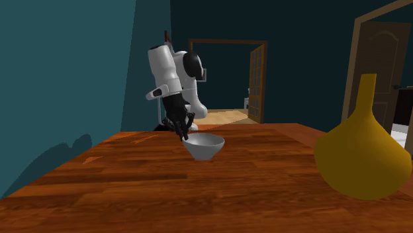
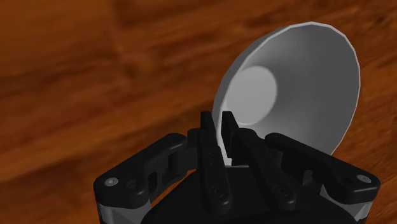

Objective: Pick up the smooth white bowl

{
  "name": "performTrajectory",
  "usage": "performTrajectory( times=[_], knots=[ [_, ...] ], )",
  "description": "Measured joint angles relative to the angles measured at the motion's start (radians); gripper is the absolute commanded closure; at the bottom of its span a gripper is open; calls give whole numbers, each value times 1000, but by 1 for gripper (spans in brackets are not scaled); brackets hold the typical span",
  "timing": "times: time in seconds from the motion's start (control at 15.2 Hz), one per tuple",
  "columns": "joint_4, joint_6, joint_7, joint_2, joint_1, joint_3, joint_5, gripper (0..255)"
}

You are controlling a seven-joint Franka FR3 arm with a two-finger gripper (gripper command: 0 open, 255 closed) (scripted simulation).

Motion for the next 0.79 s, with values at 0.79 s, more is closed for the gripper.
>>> performTrajectory(
  times=[0.79],
  knots=[
    [147,-147,37,-4,-3,-2,-9,255]
  ],
)
